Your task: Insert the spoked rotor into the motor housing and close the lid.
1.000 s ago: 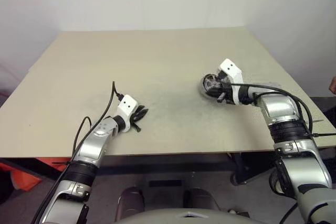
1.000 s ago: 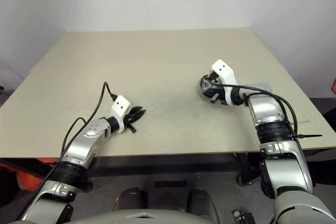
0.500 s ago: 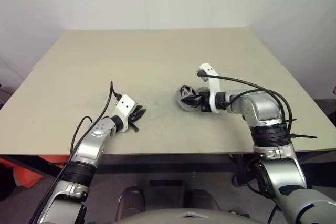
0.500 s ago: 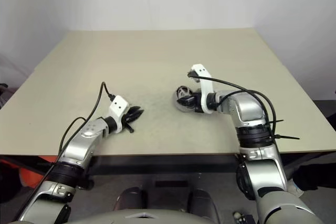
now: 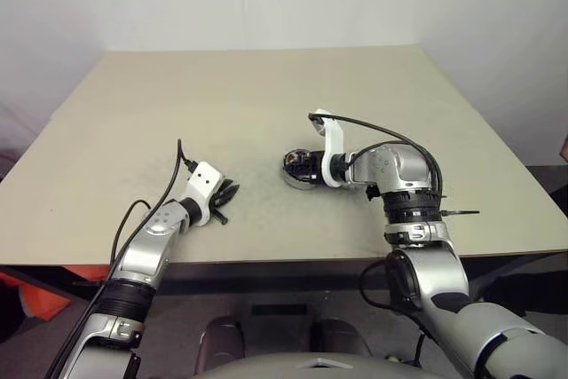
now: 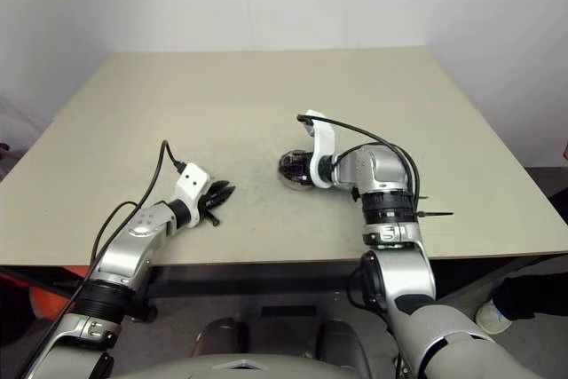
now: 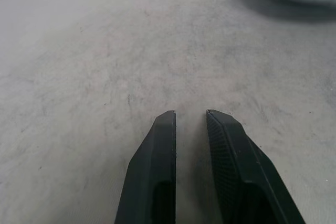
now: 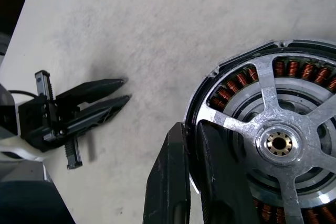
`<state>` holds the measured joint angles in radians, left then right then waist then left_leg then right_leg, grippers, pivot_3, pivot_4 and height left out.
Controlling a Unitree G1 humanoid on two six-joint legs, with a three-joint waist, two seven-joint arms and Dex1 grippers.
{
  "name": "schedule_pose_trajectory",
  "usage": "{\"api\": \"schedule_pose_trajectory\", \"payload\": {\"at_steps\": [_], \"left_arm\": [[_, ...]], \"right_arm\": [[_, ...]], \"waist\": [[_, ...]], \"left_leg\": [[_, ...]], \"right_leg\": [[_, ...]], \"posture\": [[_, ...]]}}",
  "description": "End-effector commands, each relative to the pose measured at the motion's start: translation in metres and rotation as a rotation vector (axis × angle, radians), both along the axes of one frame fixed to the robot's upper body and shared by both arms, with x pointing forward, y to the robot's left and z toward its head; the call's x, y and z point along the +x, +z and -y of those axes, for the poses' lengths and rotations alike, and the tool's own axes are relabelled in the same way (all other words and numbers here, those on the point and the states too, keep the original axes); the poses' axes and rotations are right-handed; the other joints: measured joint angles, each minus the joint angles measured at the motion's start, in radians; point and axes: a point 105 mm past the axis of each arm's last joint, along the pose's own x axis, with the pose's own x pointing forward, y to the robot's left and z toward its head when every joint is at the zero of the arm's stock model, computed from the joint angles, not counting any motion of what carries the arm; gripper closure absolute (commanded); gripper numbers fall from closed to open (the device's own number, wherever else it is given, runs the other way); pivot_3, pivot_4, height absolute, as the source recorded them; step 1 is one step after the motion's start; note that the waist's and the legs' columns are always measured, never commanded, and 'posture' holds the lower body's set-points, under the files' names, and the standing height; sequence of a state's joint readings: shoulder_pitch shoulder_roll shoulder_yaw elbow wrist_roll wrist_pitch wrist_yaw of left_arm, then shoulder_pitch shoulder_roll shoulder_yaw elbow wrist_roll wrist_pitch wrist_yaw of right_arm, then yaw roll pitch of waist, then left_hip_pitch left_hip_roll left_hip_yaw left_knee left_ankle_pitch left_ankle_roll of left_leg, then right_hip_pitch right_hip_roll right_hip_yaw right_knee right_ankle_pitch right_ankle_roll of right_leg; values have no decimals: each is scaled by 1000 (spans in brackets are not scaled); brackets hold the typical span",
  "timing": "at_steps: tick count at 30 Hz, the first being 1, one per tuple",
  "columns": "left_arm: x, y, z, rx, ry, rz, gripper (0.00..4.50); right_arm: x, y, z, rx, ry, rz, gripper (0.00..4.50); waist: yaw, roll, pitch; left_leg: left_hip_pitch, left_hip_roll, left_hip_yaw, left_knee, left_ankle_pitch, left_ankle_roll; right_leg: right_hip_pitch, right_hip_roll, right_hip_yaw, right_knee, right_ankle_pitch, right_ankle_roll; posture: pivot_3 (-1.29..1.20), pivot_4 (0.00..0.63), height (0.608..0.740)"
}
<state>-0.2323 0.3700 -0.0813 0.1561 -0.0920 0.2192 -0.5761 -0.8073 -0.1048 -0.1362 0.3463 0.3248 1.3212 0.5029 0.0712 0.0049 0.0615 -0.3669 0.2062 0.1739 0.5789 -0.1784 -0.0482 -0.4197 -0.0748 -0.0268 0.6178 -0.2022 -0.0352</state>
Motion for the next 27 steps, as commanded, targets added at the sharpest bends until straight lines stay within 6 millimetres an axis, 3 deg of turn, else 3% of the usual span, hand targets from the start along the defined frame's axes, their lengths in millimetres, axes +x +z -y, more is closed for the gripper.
{"api": "schedule_pose_trajectory", "payload": {"at_steps": [1, 5, 9, 13, 21, 27], "left_arm": [[4, 13, -5, 6, 13, 42, 3502], [4, 12, -6, 7, 15, 41, 3502], [5, 12, -6, 4, 13, 39, 3502], [8, 12, -1, 2, -5, 39, 3502], [16, 14, 7, 3, -40, 44, 3502], [15, 14, 4, 3, -32, 44, 3502]], "right_arm": [[-4, 14, -13, 54, 59, 33, 4056], [-16, 43, -18, 139, 153, 101, 2867], [-26, 66, -10, 201, 189, 154, 2867], [-24, 76, 4, 203, 138, 223, 2867], [-21, 61, 8, 179, 68, 224, 2867], [-20, 60, 9, 180, 61, 221, 2867]], "waist": [[0, 0, 0], [1, 0, 0], [4, 0, 0], [11, 0, 0], [27, 0, 0], [26, 0, 0]], "left_leg": [[0, 0, 0, 0, 0, 0], [0, 0, 0, 0, 0, 0], [0, 0, 0, -1, 0, 0], [0, 0, 0, -1, 0, -1], [1, 0, 0, -1, 1, -2], [0, 0, 0, -1, 1, -2]], "right_leg": [[0, 0, 0, 0, 0, 0], [0, 0, 0, 0, 0, 0], [0, 0, 0, 0, 0, 0], [0, 0, 0, 0, 0, 0], [0, 0, 0, 0, 0, 0], [0, 0, 0, 0, 0, 0]], "posture": [[0, 0, 740], [0, 0, 740], [0, 0, 740], [0, 0, 740], [0, 0, 740], [0, 0, 740]]}}
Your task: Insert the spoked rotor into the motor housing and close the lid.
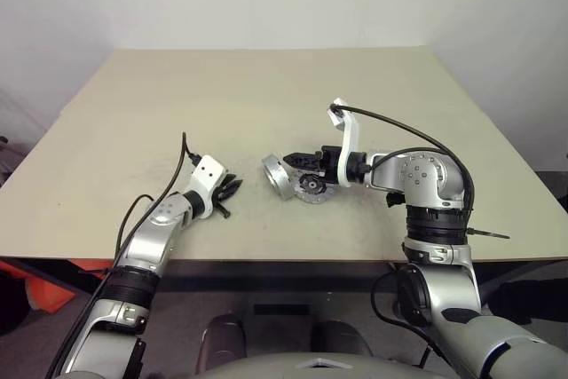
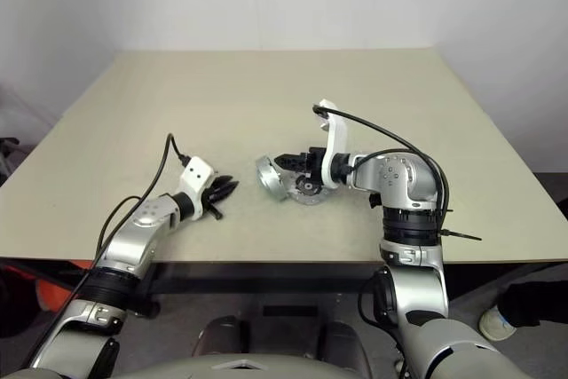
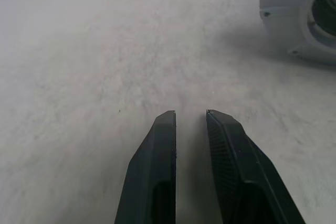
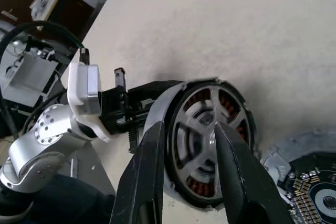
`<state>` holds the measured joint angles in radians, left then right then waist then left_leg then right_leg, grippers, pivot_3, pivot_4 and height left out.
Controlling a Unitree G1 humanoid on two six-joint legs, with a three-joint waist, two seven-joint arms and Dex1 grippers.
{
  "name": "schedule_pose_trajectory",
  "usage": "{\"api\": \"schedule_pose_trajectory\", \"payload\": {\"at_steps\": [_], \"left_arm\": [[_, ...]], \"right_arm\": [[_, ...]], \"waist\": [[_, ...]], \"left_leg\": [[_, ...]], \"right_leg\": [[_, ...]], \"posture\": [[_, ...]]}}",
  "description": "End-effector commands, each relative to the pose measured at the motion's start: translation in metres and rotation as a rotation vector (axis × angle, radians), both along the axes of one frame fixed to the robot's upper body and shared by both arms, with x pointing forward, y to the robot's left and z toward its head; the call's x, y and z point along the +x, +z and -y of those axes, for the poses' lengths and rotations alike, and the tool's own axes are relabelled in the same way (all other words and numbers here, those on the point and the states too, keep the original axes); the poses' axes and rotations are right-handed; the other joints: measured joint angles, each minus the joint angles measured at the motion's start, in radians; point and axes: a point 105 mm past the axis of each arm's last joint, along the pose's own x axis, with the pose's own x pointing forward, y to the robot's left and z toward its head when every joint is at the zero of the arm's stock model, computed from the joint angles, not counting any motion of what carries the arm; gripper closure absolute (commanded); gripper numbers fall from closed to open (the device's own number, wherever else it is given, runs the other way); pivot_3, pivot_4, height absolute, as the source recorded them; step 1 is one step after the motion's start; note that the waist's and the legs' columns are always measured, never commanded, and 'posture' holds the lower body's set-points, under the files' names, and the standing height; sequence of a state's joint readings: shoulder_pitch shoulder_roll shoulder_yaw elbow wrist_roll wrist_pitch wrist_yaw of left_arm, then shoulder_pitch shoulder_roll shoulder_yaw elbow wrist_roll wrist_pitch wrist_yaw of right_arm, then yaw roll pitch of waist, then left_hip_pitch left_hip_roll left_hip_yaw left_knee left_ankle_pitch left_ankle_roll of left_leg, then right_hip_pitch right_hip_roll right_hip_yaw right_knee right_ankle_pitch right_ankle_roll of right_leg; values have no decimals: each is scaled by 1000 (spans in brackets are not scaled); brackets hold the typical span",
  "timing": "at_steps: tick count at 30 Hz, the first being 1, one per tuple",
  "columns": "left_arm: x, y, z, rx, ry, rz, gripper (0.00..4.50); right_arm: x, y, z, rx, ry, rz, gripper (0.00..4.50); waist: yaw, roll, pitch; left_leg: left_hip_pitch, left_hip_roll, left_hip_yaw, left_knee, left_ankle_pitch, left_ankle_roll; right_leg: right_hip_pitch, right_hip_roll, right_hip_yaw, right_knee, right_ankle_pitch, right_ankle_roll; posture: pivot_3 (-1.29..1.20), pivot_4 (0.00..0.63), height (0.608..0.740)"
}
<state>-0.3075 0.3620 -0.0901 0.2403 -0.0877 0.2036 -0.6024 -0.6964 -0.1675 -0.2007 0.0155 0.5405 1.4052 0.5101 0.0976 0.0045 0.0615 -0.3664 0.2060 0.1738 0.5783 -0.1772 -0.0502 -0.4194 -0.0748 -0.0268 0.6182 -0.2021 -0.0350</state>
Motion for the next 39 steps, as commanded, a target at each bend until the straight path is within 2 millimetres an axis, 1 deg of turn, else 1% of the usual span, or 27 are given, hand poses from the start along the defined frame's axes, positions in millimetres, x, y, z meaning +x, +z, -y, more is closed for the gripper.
{"api": "schedule_pose_trajectory", "payload": {"at_steps": [1, 4, 7, 10, 13, 15, 18, 21, 24, 26, 30, 32, 35, 36, 39], "left_arm": [[2, 11, -3, 4, 2, 45, 3502], [1, 10, -9, 6, 22, 44, 3502], [1, 12, -21, 9, 62, 50, 3502], [1, 14, -30, 11, 90, 53, 3502], [0, 13, -36, 17, 107, 52, 3502], [0, 14, -41, 19, 119, 54, 3502], [0, 16, -44, 20, 124, 56, 3502], [-1, 17, -42, 11, 120, 55, 3502], [-3, 21, -32, -34, 84, 51, 3502], [-7, 23, -23, -72, 41, 37, 3502], [-28, 28, -2, -185, -95, -55, 3502], [-41, 26, 5, -207, -163, -117, 3502], [-61, 17, 6, -171, -235, -210, 3502], [-67, 14, 4, -154, -254, -235, 3502], [-78, 12, -3, -116, -298, -277, 3502]], "right_arm": [[3, 16, -3, 20, 9, 63, 2867], [5, 15, -3, 19, 7, 61, 2867], [2, 16, -10, 25, 38, 56, 2867], [-8, 16, -19, 40, 99, 48, 2867], [-25, 9, -27, 23, 185, 51, 2867], [-32, 8, -29, 23, 225, 60, 2867], [-33, 9, -23, 45, 237, 66, 2867], [-32, 6, -15, 59, 227, 48, 2867], [-34, 4, -5, 96, 211, 4, 2867], [-39, -1, 4, 113, 203, -27, 2867], [-57, -15, 19, 55, 229, -32, 2867], [-57, -20, 23, 34, 212, -34, 2867], [-53, -21, 23, 28, 193, -20, 2867], [-52, -21, 23, 29, 190, -16, 2867], [-52, -22, 22, 26, 185, -11, 2867]], "waist": [[0, 0, 0], [0, 0, 0], [-1, 0, 0], [-1, 0, 0], [1, 0, 0], [2, 0, 0], [4, 0, 0], [4, -1, 0], [5, -1, 0], [7, -2, -1], [12, -2, -1], [9, -2, -1], [2, -1, -1], [3, -1, -1], [3, -1, -1]], "left_leg": [[0, 0, 0, 0, 0, 0], [0, 0, 0, 0, 0, 0], [0, 0, 0, 0, 0, 0], [0, 0, 0, 0, 0, 0], [0, 0, 0, 0, 0, 0], [0, 0, 0, 0, 0, 0], [0, 0, 0, 0, 0, 0], [0, 0, -1, 0, 0, 0], [0, 0, -1, 0, 1, -1], [0, 0, -1, 1, 1, -1], [-1, 0, -1, 1, 0, 1], [-1, 0, -1, 0, -1, 1], [1, 0, 0, 0, 0, 0], [2, 0, 0, 0, 0, 1], [3, 0, 0, 1, -1, 2]], "right_leg": [[0, 0, 0, 0, 0, 0], [0, 0, 0, 0, 0, 0], [0, 0, 0, 0, 0, 0], [0, 0, 0, 0, 0, 0], [0, 0, 0, 0, 0, 0], [0, 0, 0, 0, 0, 0], [0, 0, 0, 0, 0, 0], [1, 0, 0, 0, 0, 1], [1, 0, 0, 0, 0, 1], [1, 0, 0, 0, 0, 0], [1, -1, 0, 0, 0, 0], [1, -1, 0, -1, 0, 0], [1, 0, 0, 0, -1, 0], [1, 0, 0, 0, -4, 6], [3, 0, 0, 0, -4, 7]], "posture": [[0, 0, 740], [0, 0, 740], [0, 0, 740], [0, 0, 740], [0, 0, 740], [0, 0, 740], [0, 0, 740], [0, 0, 740], [0, 0, 740], [0, 0, 740], [0, 0, 740], [0, 0, 740], [0, 0, 740], [0, 0, 740], [0, 0, 740]]}}
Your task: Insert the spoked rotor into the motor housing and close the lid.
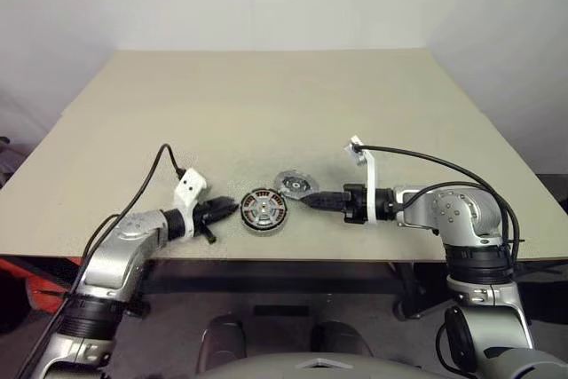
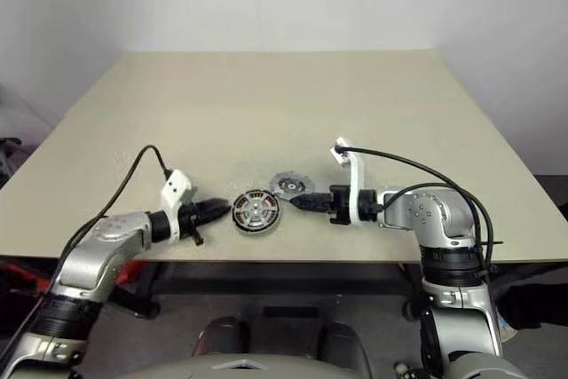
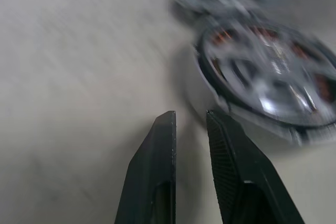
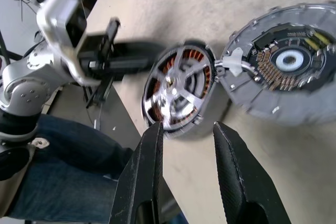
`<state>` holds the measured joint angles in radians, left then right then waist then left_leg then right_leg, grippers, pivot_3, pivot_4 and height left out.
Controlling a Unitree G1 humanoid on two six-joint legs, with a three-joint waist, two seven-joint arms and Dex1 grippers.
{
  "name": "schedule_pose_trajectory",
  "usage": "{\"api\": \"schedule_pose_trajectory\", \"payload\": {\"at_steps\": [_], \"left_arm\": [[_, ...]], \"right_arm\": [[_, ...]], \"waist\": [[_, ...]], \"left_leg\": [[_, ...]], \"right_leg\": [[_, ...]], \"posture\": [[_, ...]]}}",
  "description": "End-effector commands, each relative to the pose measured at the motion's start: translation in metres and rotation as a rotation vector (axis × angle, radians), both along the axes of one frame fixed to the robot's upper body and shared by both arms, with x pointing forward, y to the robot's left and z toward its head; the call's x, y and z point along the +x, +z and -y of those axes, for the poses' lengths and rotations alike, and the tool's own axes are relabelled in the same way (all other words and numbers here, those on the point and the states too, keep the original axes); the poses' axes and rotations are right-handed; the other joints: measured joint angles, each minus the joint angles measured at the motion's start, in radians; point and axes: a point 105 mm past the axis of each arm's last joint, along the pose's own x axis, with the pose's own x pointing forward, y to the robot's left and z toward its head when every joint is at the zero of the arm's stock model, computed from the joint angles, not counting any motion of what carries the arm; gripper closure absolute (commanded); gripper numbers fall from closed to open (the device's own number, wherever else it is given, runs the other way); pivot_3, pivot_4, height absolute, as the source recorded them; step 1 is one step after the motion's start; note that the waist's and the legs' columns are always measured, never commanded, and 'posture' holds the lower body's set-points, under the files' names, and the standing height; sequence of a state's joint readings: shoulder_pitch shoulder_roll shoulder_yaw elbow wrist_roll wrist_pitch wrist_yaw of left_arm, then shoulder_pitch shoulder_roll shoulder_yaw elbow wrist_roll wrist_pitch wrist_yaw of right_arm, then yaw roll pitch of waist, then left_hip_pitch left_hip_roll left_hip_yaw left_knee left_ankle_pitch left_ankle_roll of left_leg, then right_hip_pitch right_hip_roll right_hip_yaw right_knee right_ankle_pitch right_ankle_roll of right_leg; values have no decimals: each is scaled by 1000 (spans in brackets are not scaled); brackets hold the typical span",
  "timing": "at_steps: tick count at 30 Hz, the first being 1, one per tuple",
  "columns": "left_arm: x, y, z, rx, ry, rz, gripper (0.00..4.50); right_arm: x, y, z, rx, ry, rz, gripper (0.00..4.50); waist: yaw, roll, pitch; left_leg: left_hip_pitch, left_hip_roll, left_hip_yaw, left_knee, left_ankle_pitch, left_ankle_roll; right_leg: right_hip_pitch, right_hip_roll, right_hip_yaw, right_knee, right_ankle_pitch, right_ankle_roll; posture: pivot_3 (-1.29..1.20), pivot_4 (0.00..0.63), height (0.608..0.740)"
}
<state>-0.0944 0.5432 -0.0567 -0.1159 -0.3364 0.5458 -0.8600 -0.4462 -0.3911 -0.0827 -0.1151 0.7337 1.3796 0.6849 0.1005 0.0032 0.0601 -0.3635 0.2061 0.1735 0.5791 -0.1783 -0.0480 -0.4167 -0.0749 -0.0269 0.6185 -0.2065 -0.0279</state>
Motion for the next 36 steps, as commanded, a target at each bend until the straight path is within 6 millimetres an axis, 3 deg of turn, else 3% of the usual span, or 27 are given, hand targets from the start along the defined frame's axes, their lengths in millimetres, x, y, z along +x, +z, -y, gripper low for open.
{"api": "schedule_pose_trajectory", "payload": {"at_steps": [1, 6, 9, 15, 21, 26, 30, 33, 36], "left_arm": [[-9, 11, 2, 14, -87, 17, 3502], [4, 18, -22, 56, -12, 72, 3502], [-2, 30, -14, -32, -42, 40, 3502], [-35, 20, 12, -61, -236, -102, 3502], [-40, 13, 23, -60, -314, -164, 3502], [-29, 4, 31, -47, -315, -153, 3502], [-3, -4, 39, -41, -226, -98, 3502], [14, -2, 44, -62, -151, -51, 3502], [18, -1, 49, -78, -119, -40, 3502]], "right_arm": [[1, 12, -5, 11, 16, 70, 2867], [6, 12, -2, 2, -3, 86, 2867], [10, 12, -2, -4, -12, 92, 2867], [18, 13, -2, -26, -19, 111, 2867], [24, 18, 0, -25, -38, 136, 2867], [22, 16, 1, -23, -55, 137, 2867], [23, 18, 4, -19, -78, 146, 2867], [24, 19, 5, -17, -88, 154, 2867], [25, 20, 6, -17, -93, 160, 2867]], "waist": [[1, 0, 0], [1, 0, 0], [-1, 0, 0], [-2, 0, 0], [-1, 0, 0], [-1, 0, 0], [2, 0, 0], [9, 1, 0], [11, 1, 0]], "left_leg": [[0, 0, 0, 0, 0, 0], [2, 0, 0, 0, 0, 0], [5, 0, 0, 0, 0, 0], [6, 0, 0, 0, 0, 1], [11, 0, 0, 0, 0, 1], [13, 0, 0, 0, 0, 1], [13, 0, 0, -1, 0, 0], [13, 0, 0, -1, 0, 0], [14, 0, 0, 0, 0, 0]], "right_leg": [[0, 0, 0, 0, 0, 0], [3, 0, 0, 0, 0, 0], [5, 0, 0, 0, 0, 0], [6, 0, 0, 0, 0, 0], [11, 0, 0, 0, 0, 0], [12, 0, 0, 0, 0, 1], [13, 0, 0, -1, 0, 1], [15, -1, 1, -1, 0, 1], [16, -2, 1, -1, 0, 1]], "posture": [[0, 0, 740], [0, 0, 740], [0, 0, 740], [0, 0, 740], [0, 0, 740], [0, 0, 740], [0, 0, 740], [0, 0, 740], [0, 0, 740]]}}
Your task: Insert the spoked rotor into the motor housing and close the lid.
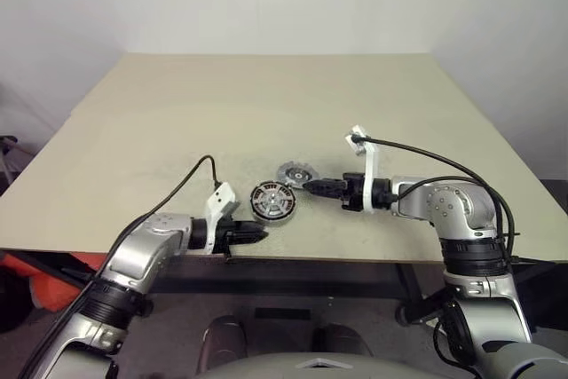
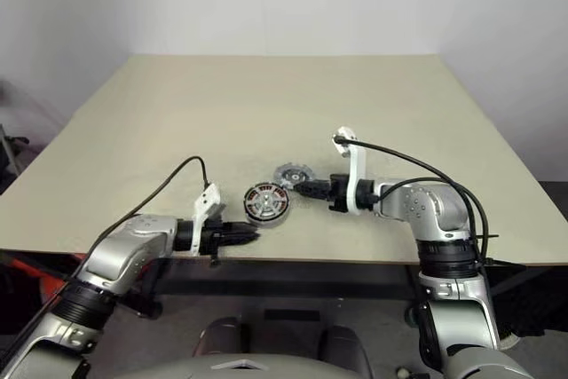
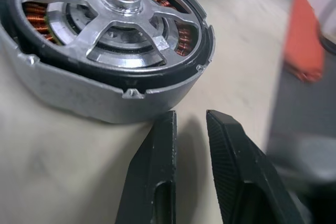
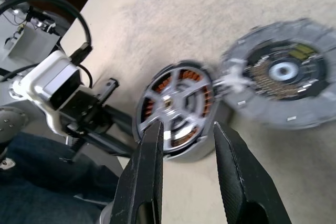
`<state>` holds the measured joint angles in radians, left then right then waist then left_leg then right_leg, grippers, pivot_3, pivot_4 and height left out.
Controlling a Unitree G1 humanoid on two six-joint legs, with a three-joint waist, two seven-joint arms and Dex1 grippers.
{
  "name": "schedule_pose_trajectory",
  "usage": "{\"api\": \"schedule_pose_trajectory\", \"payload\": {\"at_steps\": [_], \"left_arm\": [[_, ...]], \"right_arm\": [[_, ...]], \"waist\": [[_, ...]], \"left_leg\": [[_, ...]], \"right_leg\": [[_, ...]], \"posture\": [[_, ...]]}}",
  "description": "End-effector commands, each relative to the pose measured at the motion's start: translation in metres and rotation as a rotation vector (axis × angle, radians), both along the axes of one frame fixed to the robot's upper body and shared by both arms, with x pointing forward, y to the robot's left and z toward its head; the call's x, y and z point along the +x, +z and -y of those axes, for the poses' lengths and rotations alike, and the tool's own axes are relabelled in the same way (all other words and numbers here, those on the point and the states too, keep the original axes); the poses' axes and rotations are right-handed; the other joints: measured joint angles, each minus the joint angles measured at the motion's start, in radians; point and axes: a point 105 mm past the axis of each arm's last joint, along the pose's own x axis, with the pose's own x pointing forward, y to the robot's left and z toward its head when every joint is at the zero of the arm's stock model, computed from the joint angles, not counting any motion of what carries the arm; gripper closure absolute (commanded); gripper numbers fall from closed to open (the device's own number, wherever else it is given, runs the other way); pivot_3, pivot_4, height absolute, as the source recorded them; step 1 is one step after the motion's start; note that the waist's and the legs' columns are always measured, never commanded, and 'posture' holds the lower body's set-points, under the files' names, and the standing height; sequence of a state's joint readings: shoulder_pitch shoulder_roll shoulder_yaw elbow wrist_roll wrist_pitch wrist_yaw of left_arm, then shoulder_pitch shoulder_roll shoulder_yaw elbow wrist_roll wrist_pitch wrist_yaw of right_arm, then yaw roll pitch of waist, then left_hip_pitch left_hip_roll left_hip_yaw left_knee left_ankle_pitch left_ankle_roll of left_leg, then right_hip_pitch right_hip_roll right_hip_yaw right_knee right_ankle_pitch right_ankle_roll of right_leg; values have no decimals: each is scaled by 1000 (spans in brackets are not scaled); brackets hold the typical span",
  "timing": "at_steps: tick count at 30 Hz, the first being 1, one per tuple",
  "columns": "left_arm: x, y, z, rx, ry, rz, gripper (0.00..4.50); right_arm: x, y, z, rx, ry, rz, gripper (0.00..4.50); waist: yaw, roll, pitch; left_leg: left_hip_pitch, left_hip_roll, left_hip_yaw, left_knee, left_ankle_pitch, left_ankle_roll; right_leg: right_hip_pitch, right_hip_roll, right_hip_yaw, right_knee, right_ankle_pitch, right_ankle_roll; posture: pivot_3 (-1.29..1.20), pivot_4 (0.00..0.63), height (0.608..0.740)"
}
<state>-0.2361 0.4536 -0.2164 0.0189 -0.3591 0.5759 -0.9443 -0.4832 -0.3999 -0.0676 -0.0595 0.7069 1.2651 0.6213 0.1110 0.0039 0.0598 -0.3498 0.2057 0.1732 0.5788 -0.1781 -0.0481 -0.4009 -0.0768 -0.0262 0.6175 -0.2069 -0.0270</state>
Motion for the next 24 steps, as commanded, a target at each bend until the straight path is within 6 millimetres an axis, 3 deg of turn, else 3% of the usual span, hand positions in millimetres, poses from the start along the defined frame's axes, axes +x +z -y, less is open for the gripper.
{"api": "schedule_pose_trajectory", "payload": {"at_steps": [1, 14, 24], "left_arm": [[16, 8, -5, 19, 87, 73, 3502], [24, 13, -29, 13, 296, 137, 3502], [20, 15, -21, -47, 395, 142, 3502]], "right_arm": [[3, 17, -1, 26, -2, 73, 2867], [4, 12, -7, 23, -2, 62, 2867], [4, 11, -9, 31, -9, 53, 2867]], "waist": [[0, 0, 0], [-14, 0, 0], [-7, 0, 0]], "left_leg": [[0, 0, 0, 0, 0, 0], [0, 0, -2, 0, 1, -1], [-3, 0, -2, -1, -1, 1]], "right_leg": [[0, 0, 0, 0, 0, 0], [0, 2, -3, -9, 1, 2], [0, 1, -2, -9, 2, 2]], "posture": [[0, 0, 740], [0, 0, 740], [0, 0, 740]]}}
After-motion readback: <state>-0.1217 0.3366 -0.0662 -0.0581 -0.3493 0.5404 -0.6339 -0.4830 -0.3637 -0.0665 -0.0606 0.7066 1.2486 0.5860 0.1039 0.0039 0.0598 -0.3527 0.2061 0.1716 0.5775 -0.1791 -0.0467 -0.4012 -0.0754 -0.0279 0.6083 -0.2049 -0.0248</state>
